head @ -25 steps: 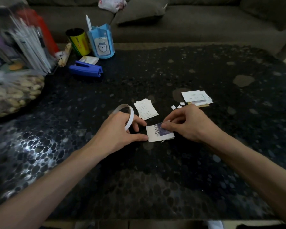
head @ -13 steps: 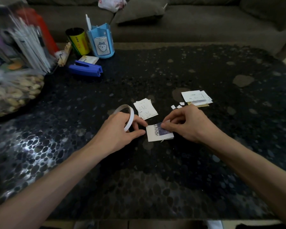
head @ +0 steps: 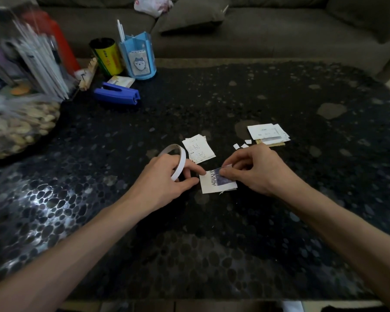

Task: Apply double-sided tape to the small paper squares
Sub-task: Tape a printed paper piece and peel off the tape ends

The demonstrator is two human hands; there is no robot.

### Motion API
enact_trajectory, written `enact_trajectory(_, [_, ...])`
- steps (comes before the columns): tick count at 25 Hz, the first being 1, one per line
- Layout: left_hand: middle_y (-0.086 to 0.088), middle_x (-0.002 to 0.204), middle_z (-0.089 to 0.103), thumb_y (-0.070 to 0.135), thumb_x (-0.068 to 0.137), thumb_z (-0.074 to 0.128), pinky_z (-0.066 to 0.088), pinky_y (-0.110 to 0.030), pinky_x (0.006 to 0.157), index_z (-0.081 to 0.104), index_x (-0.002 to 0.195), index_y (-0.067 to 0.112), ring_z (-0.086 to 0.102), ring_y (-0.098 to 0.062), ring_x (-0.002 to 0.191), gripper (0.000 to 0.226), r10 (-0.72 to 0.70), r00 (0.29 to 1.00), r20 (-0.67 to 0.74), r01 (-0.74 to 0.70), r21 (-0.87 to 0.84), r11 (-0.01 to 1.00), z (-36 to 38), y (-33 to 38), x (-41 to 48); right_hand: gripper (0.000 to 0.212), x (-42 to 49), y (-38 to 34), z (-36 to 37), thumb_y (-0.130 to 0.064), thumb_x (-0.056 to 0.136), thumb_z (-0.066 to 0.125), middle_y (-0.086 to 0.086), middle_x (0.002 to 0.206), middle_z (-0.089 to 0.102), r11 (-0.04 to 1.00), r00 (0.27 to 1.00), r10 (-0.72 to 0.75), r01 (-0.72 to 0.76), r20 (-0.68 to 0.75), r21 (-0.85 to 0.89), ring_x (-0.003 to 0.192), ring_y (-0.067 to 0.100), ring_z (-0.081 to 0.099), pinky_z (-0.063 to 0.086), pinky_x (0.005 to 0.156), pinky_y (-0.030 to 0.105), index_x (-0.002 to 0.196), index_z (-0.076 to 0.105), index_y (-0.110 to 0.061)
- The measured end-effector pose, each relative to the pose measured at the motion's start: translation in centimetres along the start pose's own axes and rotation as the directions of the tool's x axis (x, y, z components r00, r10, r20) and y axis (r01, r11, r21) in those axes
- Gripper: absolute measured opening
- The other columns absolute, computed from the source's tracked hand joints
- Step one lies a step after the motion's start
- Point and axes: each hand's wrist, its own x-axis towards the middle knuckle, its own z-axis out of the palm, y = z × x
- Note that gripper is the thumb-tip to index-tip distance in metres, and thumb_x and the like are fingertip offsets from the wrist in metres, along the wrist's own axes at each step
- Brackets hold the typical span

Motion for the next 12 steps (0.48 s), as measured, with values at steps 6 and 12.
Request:
enact_trajectory(6, [0.013,0.081,0.067,0.028,0.086,0.082,0.049,-0.018,0.067,0.076,0.109,0.038,0.064,-0.003,0.065,0.025,-0.043,0.999,-0.027,0.043,0.015,0.999,-0.17,0.13,-0.04,0.011,0.04,0.16,0.04,-0.038,0.085,0.086,-0.013,0.078,0.076,1.0,1.0,0.0,0.0,0.004,0.008,0.072,-0.005,0.068,0.047,0.071,0.016,0.083,0.075,-0.034])
enact_trajectory(12, [0.012,0.081,0.068,0.028,0.085,0.084,0.047,-0.015,0.065,0.076,0.109,0.038,0.063,-0.004,0.063,0.027,-0.042,0.998,-0.038,0.042,0.008,0.999,-0.12,0.13,-0.08,0.012,0.07,0.29,0.14,-0.038,0.084,0.086,-0.013,0.076,0.076,1.0,1.0,-0.008,0.008,-0.005,0.007,0.069,-0.007,0.067,0.047,0.069,0.014,0.082,0.075,-0.034])
